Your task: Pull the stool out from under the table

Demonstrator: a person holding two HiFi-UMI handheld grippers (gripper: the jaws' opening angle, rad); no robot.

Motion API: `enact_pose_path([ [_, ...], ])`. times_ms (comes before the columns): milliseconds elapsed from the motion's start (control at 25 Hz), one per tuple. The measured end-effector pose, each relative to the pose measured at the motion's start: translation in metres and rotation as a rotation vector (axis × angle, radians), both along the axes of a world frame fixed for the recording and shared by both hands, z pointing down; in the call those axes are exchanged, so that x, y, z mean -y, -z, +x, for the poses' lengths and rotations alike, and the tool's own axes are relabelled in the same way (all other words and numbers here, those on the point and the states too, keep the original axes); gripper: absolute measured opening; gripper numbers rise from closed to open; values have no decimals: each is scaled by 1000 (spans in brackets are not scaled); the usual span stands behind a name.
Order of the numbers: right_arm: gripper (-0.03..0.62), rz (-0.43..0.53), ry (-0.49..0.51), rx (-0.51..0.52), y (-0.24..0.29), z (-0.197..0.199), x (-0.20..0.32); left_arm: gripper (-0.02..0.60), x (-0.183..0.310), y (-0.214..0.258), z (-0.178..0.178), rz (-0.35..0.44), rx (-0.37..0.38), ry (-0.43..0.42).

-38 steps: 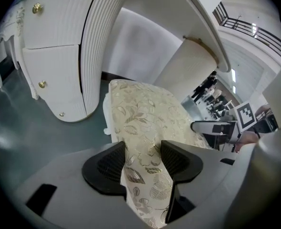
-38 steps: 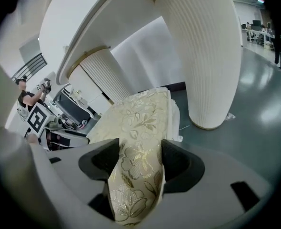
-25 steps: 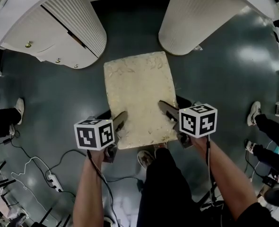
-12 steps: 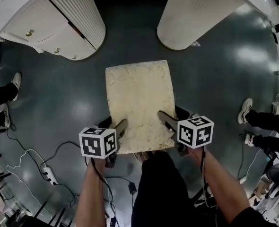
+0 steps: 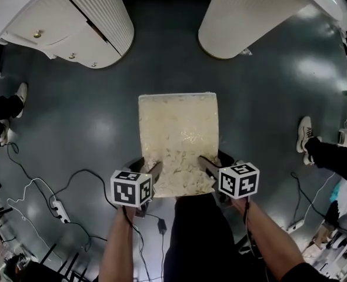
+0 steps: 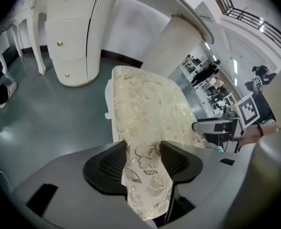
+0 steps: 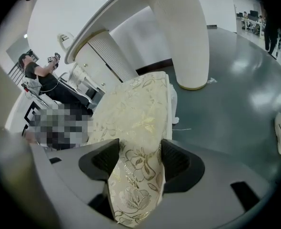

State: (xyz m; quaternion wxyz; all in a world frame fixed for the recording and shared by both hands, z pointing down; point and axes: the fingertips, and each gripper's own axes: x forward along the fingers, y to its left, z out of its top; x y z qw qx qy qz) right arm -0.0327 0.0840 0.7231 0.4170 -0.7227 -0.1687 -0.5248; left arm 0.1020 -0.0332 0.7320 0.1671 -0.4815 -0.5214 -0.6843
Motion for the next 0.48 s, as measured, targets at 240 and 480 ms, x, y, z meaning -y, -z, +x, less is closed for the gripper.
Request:
enact_pose_path([
  [240,281,6,-11,-3,1,-6,10,233,9,1,-4,19,-14,-6],
  [480,281,7,23,-3,14,-21,17,235,21,15,-24,48,-17,10],
])
